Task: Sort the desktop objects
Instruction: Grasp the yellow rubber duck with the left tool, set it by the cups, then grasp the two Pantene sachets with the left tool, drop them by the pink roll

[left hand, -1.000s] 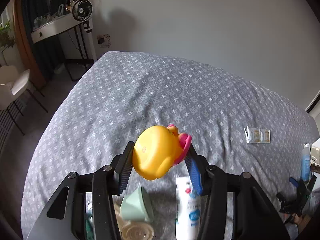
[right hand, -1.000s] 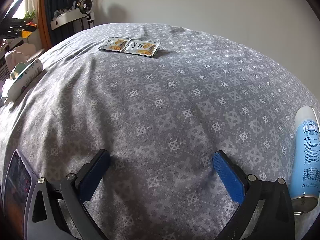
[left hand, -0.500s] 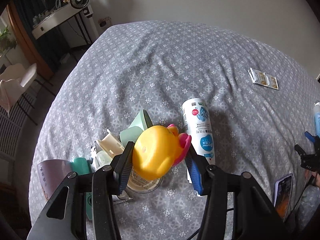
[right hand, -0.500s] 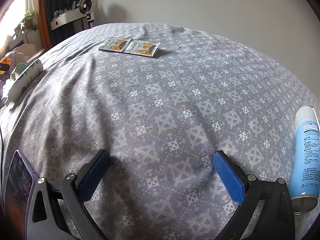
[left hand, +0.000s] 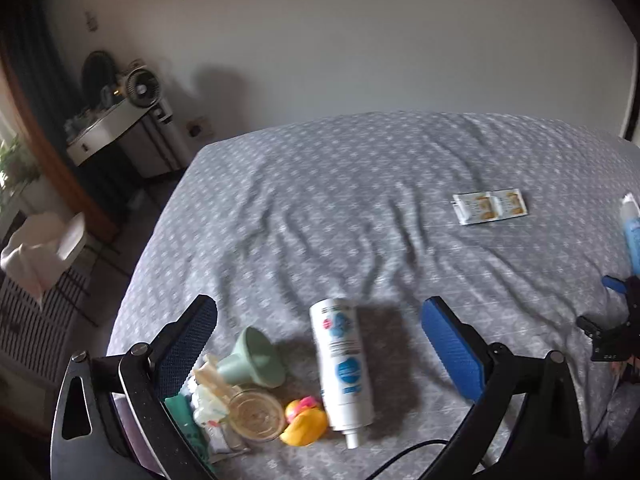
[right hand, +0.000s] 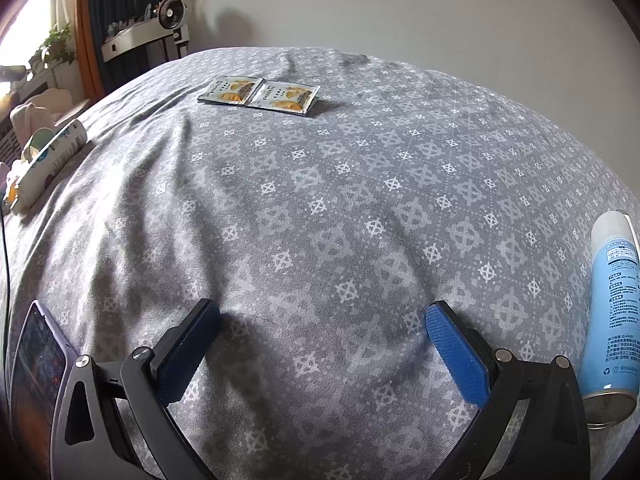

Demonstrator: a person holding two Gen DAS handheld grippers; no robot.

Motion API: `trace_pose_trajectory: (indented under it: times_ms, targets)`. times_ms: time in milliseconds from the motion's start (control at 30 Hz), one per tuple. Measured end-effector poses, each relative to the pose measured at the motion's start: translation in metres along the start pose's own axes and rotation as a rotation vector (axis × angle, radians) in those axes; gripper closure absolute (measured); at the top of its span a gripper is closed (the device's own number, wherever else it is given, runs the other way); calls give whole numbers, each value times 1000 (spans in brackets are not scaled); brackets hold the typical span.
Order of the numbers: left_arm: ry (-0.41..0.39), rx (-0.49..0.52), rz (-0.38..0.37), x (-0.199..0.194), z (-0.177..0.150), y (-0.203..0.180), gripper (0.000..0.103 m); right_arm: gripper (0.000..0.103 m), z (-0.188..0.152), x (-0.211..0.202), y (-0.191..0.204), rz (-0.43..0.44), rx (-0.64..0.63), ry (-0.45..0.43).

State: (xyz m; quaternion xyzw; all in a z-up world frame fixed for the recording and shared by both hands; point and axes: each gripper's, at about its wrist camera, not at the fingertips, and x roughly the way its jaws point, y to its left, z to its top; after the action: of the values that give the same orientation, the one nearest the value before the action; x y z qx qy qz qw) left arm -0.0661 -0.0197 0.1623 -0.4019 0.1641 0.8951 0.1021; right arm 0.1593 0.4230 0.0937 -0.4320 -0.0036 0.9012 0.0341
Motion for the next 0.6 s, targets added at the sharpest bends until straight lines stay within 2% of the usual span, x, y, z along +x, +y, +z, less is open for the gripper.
trace_pose_trajectory:
  times_ms: [167,400,500,600]
  targets:
    - [-5,183,-75,28,28,-74,0,0,0,0,1,-1,-1,0]
    - [-22,516,-81,80,51,-166,0,0,0,0,0,0,-1,0]
    - [-29,580,-102,98,59,-188,0,0,0,0,0,1,-1,0]
    - [-24,583,-111,118,69,-201,0,0,0,0,0,1,-2,0]
